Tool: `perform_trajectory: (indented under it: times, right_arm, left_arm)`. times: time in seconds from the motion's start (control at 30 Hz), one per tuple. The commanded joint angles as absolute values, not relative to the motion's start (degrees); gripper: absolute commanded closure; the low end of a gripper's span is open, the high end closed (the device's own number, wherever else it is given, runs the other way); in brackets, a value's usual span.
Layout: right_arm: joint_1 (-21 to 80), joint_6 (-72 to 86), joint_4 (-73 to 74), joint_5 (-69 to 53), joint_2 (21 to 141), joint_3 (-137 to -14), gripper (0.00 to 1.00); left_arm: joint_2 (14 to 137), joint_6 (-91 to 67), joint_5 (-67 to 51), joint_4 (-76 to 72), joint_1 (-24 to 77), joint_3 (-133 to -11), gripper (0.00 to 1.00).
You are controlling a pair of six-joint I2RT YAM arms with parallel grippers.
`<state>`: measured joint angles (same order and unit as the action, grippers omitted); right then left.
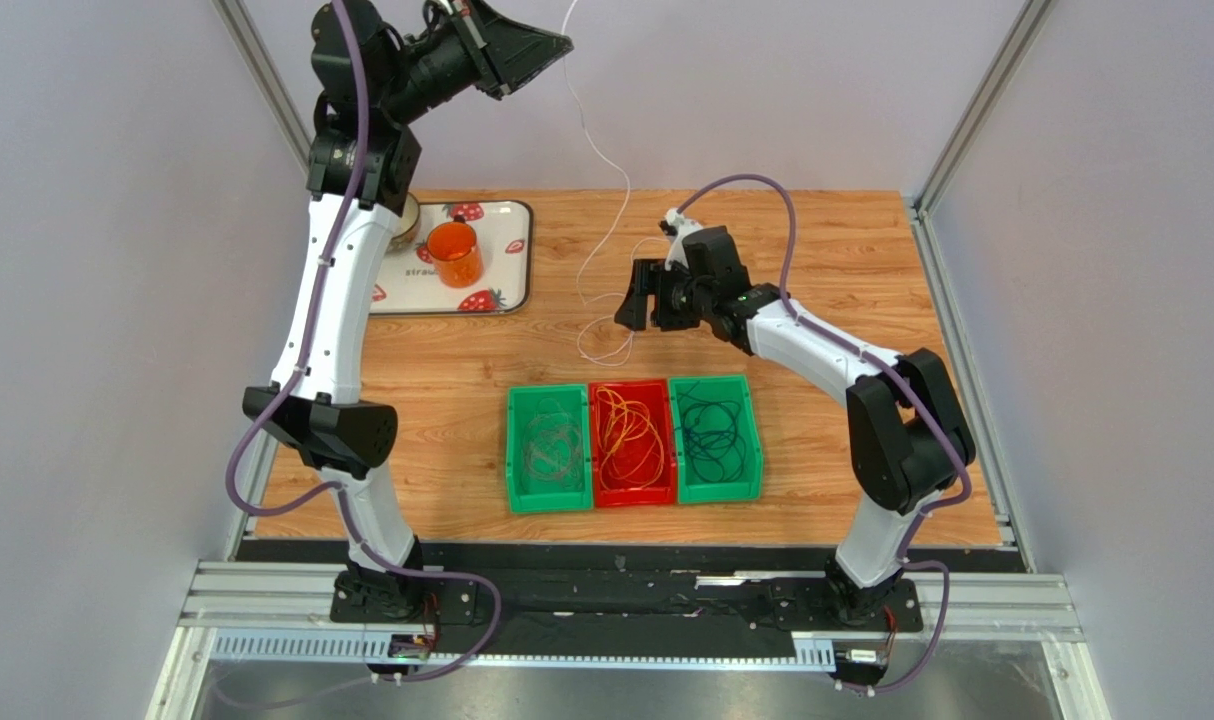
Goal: Untangle the cables
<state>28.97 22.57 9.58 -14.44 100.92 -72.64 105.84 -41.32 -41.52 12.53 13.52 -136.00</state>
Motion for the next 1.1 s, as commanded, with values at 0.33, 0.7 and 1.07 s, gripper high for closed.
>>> perform_trajectory:
  times: [0.33,0.7,1.07]
  right_arm:
    - [29.53,42.17,17.04,-11.95,106.42,-87.0,0.3]
    - [29.27,68.0,15.05,-21.61,113.37,-91.5,0.28]
    - [29.71,75.58,8.88,-26.72,119.09,-91.23,0.31]
  left_arm:
    - [100.64,-43.24,-45.09,10.55,13.71,-139.66,1.0]
    - [99.49,-40.43,-43.24,12.3,15.73,-139.22,1.0]
    - [98.96,-37.35,-41.48,14.59,18.1,-139.39,1.0]
